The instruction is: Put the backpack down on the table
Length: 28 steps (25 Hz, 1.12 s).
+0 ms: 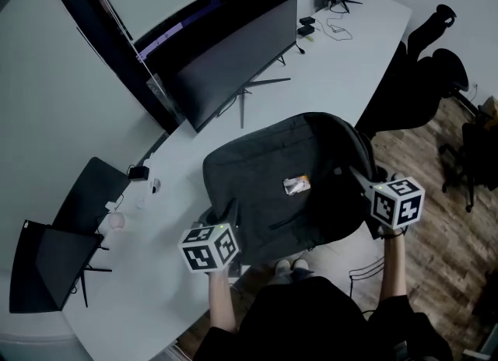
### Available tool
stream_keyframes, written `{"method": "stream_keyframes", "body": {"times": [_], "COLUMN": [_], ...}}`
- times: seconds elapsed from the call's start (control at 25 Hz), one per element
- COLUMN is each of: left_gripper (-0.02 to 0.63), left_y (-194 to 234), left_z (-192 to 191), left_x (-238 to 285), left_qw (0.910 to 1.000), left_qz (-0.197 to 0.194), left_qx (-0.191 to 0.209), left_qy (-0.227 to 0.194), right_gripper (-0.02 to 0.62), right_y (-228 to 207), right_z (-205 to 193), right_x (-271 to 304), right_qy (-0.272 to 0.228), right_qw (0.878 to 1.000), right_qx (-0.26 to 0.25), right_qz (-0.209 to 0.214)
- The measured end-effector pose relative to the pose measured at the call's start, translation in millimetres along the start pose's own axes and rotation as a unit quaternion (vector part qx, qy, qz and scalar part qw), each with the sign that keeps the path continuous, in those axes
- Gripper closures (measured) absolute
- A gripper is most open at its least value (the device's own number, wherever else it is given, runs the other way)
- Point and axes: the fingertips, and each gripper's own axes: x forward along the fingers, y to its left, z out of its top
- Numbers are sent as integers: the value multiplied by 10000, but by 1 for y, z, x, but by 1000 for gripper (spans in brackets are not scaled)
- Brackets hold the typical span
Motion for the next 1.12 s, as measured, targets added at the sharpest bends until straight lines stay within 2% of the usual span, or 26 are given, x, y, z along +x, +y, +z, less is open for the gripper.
{"method": "stream_keyframes", "body": {"times": [0.24, 0.64, 0.84, 1.12], "left_gripper": [537, 537, 538, 537], "left_y": [13, 41, 57, 73], "left_z": [4, 5, -7, -22], "left_x": [26, 61, 80, 102], "left_qw": [9996, 9962, 9926, 9888], "left_qz": [-14, 33, 136, 198], "left_qx": [-175, -708, -965, -1095], "left_qy": [218, 510, 719, 995], "right_gripper": [482, 482, 482, 482], "right_y": [-10, -16, -18, -24], "right_z": [13, 36, 26, 7], "right_x": [35, 104, 139, 173], "right_qy": [332, 846, 1137, 1555], "right_qw": [9993, 9942, 9905, 9845], "right_qx": [-153, -524, -576, -537], "right_qz": [92, 415, 524, 606]}}
